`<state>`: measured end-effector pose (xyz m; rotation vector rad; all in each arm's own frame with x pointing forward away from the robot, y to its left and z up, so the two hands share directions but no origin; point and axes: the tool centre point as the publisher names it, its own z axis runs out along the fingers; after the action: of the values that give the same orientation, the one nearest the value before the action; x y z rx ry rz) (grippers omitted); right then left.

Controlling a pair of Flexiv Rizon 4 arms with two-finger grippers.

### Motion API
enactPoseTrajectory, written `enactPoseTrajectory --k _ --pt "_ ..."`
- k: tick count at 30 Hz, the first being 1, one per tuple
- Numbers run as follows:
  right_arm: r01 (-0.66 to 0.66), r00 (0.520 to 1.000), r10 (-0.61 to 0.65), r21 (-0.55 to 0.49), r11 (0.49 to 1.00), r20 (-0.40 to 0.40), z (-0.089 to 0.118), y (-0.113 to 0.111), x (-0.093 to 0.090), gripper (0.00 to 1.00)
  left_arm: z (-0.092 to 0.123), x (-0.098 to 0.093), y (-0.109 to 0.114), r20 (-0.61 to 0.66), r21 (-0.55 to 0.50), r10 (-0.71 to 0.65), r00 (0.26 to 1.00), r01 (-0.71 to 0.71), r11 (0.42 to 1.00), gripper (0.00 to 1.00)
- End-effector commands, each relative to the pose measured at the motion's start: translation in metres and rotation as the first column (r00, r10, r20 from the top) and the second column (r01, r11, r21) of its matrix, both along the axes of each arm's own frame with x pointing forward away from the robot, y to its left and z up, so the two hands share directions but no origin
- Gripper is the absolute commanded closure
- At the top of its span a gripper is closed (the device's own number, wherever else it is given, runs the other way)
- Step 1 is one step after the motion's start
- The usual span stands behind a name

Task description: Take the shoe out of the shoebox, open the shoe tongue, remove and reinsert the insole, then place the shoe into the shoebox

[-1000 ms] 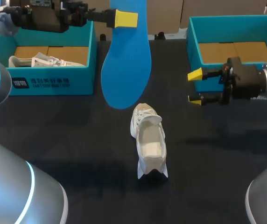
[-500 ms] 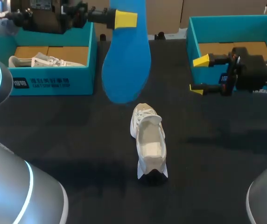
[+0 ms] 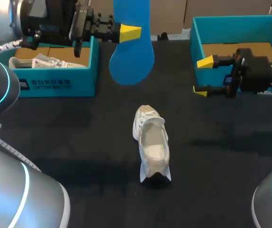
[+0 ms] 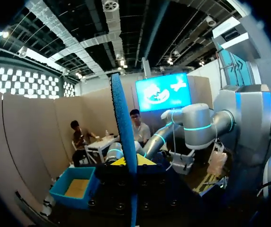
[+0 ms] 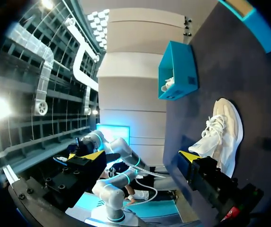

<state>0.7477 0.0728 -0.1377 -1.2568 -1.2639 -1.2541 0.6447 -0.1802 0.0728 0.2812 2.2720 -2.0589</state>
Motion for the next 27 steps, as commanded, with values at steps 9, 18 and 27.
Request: enactPoseTrajectory --k 9,18,27 --pt "0.001 1.0 -0.001 -0.003 1.0 -0.001 0.0 0.001 0.0 0.0 -0.04 0.028 -0.007 0.805 0.114 -0.104 0.584 0.02 0.993 1.0" --pt "0.001 1.0 -0.001 -0.003 1.0 -0.001 0.0 0.001 0.0 0.0 -0.044 0.034 -0.006 0.858 0.134 -0.108 0.503 -0.016 0.991 1.0" --pt "0.001 1.0 -0.001 -0.003 1.0 -0.001 0.0 0.001 0.0 0.0 -0.079 0.018 -0.019 0.95 0.054 -0.071 0.304 0.064 0.997 1.0"
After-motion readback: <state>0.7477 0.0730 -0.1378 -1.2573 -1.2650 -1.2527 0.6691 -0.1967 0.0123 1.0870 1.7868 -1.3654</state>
